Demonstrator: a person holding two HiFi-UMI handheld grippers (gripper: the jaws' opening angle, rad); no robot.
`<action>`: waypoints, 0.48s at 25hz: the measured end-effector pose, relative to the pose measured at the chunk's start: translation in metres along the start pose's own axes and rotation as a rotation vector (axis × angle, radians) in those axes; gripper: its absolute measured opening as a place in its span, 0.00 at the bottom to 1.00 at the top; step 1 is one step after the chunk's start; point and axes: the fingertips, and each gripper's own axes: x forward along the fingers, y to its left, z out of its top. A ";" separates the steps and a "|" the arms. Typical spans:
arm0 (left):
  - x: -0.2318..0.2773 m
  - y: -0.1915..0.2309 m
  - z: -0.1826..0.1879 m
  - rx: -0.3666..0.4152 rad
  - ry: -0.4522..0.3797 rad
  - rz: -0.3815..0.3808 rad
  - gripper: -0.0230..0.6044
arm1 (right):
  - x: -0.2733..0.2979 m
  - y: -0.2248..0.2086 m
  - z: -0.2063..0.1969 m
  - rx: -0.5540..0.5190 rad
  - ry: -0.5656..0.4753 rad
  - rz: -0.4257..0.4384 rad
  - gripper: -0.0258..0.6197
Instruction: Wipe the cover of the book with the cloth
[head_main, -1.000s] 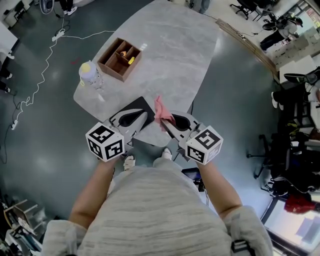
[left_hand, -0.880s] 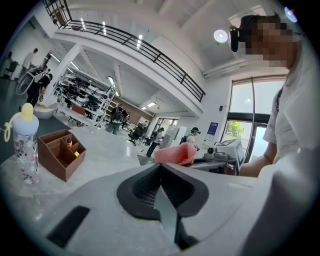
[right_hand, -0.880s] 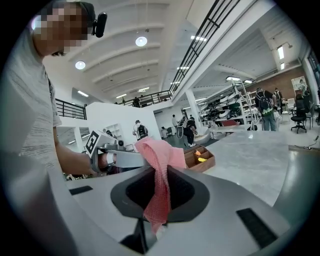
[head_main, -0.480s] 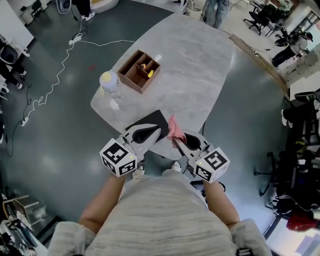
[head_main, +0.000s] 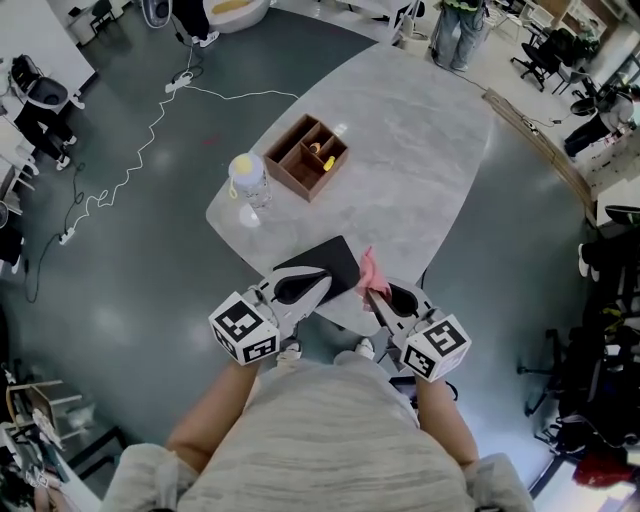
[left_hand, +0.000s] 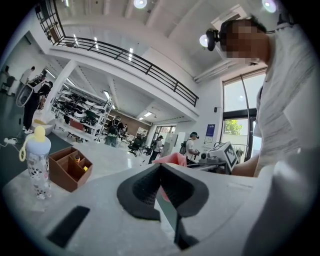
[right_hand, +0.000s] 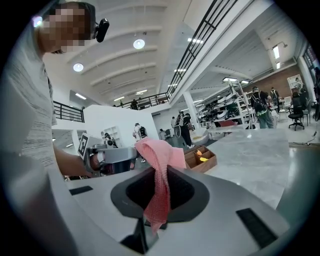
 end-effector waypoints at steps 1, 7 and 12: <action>-0.002 0.000 0.000 0.001 0.001 -0.002 0.06 | 0.002 0.002 0.000 0.000 -0.001 0.001 0.11; -0.005 -0.003 -0.004 0.001 0.010 -0.015 0.06 | 0.004 0.008 -0.003 0.001 0.009 0.008 0.11; -0.004 -0.005 -0.009 -0.009 0.023 -0.007 0.06 | 0.001 0.009 -0.007 0.008 0.015 0.008 0.11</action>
